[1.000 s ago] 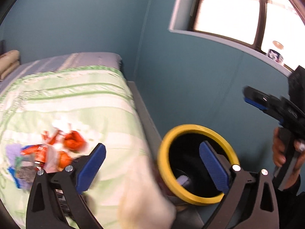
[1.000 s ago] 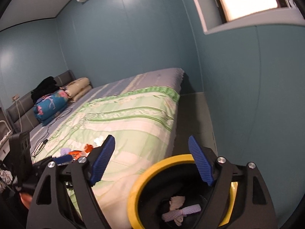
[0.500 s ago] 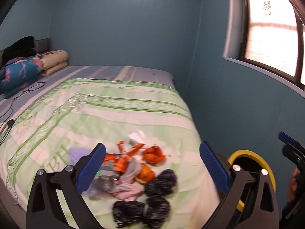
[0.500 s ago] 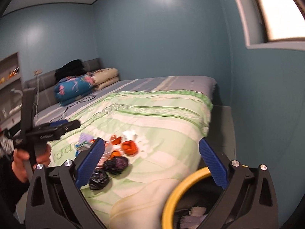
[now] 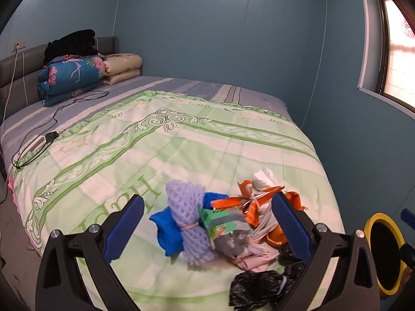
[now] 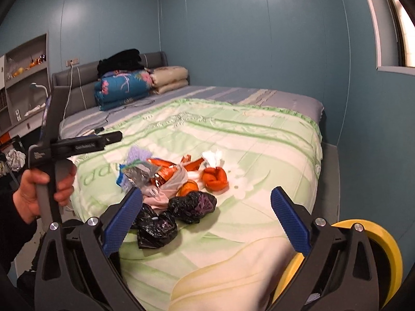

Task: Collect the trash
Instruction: 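Move both tools back to the trash pile on the bed, then grasp a lavender foam net with the left tool while the right tool grasps a black plastic bag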

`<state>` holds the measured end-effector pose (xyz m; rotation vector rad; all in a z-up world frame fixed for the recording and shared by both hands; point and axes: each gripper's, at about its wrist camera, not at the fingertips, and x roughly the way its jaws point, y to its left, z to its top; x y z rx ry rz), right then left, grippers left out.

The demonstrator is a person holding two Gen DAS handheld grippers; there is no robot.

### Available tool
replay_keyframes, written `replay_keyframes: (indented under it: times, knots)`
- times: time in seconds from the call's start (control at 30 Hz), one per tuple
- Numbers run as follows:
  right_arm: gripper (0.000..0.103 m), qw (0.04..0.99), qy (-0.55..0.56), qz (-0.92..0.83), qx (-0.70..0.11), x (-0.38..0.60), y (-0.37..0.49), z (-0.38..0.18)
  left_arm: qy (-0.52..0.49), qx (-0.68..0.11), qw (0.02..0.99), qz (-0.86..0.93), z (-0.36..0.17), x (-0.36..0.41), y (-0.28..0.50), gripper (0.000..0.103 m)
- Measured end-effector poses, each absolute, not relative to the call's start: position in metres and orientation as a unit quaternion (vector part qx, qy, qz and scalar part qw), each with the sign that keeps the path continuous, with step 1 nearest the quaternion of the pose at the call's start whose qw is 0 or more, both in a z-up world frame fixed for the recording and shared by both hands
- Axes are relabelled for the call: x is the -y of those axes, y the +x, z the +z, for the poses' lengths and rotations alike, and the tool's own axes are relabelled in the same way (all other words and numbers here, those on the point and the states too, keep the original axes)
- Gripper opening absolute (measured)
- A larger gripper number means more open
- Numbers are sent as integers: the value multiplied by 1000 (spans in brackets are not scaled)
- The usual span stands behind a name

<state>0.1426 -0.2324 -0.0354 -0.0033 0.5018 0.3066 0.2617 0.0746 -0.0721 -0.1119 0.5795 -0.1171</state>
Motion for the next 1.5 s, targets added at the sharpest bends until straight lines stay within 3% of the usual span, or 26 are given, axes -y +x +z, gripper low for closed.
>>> replay_keyframes:
  times: [0.5,1.27,1.37,1.5]
  knots:
    - [94,926,13,159,-342,207,212,-102,-90,-342,932,-72,-130,-118,299,95]
    - [94,905,44,172,-387,195,269,-129,-143,-376,905,-135,-156,-116,365,94]
    - [82,901,48,175,-393,195,271,-132,-150,-382,900,-149,-159,-113,368,88]
    - [80,895,44,182,-404,192,270,-136,-146,-400,890,-165,-166,-106,371,76]
